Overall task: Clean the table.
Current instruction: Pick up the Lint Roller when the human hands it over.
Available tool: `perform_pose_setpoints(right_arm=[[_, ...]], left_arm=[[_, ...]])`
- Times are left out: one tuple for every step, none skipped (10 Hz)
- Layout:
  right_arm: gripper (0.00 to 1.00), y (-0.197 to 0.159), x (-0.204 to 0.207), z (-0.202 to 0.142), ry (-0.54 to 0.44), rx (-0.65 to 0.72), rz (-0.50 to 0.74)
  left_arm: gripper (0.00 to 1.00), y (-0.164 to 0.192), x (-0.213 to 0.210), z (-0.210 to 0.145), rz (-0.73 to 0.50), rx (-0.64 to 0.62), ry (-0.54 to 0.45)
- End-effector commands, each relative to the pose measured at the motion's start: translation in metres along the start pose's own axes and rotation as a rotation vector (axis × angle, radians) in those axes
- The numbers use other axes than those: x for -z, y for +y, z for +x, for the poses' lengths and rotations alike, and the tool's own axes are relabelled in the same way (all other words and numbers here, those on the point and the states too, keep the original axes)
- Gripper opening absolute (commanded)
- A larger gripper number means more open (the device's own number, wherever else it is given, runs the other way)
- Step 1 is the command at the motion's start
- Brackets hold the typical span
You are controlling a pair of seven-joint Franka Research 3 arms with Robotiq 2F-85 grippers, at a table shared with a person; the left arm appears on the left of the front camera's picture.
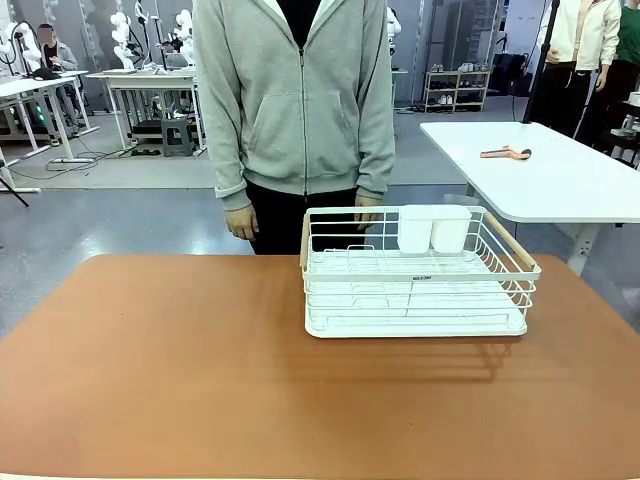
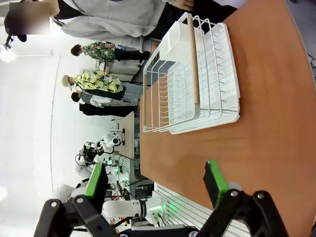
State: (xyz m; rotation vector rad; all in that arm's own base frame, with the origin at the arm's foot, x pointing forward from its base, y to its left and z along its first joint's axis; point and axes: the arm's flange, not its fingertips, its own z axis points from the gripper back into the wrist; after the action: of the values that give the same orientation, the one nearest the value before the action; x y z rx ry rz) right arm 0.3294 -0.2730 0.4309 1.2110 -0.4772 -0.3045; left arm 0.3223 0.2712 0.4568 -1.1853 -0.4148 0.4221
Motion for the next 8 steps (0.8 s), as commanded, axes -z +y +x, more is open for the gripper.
perform_pose_setpoints(right_arm=[[1.00,0.0065,0.0013,0.0010,-0.002,-0.001,0.006],[1.00,0.0065,0.0013,0.0010,-0.002,-0.001,0.006],[1.00,0.0065,0.0013,0.0010,-0.002,-0.001,0.006],[1.00,0.0065,0.0013,0.0010,-0.002,-0.001,0.006],[1.00,0.0065,0.0013,0.0010,-0.002,-0.001,0.006],[1.00,0.0065,0.0013,0.0010,-0.002,-0.001,0.006],[1.00,0.0065,0.0013,0.0010,-0.002,-0.001,0.006],[1.00,0.0065,0.0013,0.0010,-0.002,-0.001,0.006]], left_arm=[[1.00,-0.0013,-0.0006,-0.0014,-0.011,0.006,0.008],[1.00,-0.0013,-0.0006,-0.0014,-0.011,0.006,0.008],[1.00,-0.0013,-0.0006,-0.0014,-0.011,0.006,0.008],[1.00,-0.0013,-0.0006,-0.0014,-0.011,0.006,0.008],[1.00,-0.0013,-0.0006,-0.0014,-0.011,0.006,0.008],[1.00,-0.0013,-0.0006,-0.0014,-0.011,0.006,0.008],[1.00,-0.0013,-0.0006,-0.0014,-0.011,0.006,0.008],[1.00,-0.0013,-0.0006,-0.0014,-0.011,0.006,0.008]])
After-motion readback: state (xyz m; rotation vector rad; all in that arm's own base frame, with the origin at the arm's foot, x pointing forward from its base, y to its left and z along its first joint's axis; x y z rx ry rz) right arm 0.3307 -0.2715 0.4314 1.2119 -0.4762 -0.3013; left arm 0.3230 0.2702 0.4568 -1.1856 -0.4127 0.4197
